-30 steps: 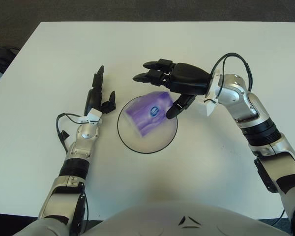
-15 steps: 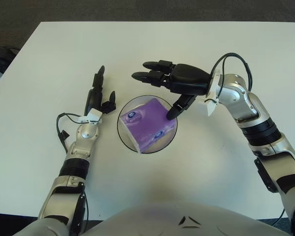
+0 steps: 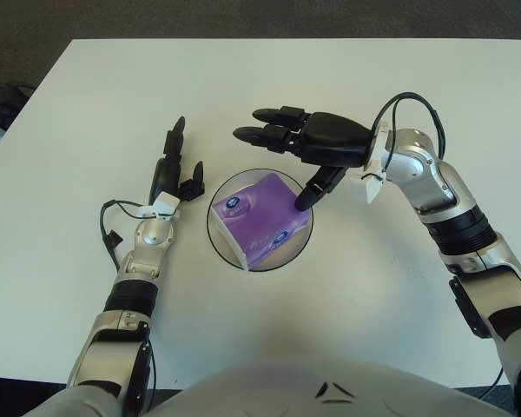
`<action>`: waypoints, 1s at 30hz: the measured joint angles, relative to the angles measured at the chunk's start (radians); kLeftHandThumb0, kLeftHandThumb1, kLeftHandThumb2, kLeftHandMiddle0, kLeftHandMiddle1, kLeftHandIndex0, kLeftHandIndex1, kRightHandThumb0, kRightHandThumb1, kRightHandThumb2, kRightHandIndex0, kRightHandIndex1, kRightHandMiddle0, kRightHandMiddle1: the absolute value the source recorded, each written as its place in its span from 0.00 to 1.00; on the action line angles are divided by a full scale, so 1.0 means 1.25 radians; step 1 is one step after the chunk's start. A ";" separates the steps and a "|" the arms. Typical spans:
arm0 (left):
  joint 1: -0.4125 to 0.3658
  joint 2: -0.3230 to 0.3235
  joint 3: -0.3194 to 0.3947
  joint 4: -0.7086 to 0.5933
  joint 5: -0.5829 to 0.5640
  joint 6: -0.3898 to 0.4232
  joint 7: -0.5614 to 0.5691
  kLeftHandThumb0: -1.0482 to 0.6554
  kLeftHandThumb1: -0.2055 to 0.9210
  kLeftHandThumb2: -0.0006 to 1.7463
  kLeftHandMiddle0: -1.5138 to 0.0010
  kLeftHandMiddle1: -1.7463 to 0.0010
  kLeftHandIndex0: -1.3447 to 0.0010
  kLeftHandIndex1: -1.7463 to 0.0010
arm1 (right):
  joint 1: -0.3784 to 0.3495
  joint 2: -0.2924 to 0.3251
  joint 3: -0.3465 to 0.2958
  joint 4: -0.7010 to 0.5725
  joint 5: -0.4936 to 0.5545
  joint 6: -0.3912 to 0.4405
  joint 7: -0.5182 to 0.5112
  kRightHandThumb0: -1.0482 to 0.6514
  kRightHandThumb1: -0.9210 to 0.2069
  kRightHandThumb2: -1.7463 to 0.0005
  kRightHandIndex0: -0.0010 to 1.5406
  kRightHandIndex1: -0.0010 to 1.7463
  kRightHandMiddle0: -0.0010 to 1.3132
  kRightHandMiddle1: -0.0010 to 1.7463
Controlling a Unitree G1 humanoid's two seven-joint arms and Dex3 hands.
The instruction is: Put the tissue paper into the plate.
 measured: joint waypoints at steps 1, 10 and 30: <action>0.000 0.000 0.000 0.001 0.000 0.000 0.000 0.17 1.00 0.51 0.89 1.00 1.00 0.85 | -0.001 0.000 0.000 0.001 0.000 -0.002 0.000 0.00 0.00 0.80 0.00 0.00 0.00 0.00; -0.009 0.000 0.000 0.015 0.000 -0.004 0.000 0.17 1.00 0.50 0.90 1.00 1.00 0.84 | -0.005 0.003 -0.001 0.037 0.004 -0.018 -0.002 0.00 0.00 0.78 0.00 0.00 0.00 0.00; -0.050 0.000 0.003 0.073 0.001 -0.009 0.038 0.19 1.00 0.48 0.88 1.00 1.00 0.80 | -0.034 0.018 -0.137 0.147 0.111 0.029 -0.100 0.00 0.00 0.76 0.00 0.00 0.00 0.00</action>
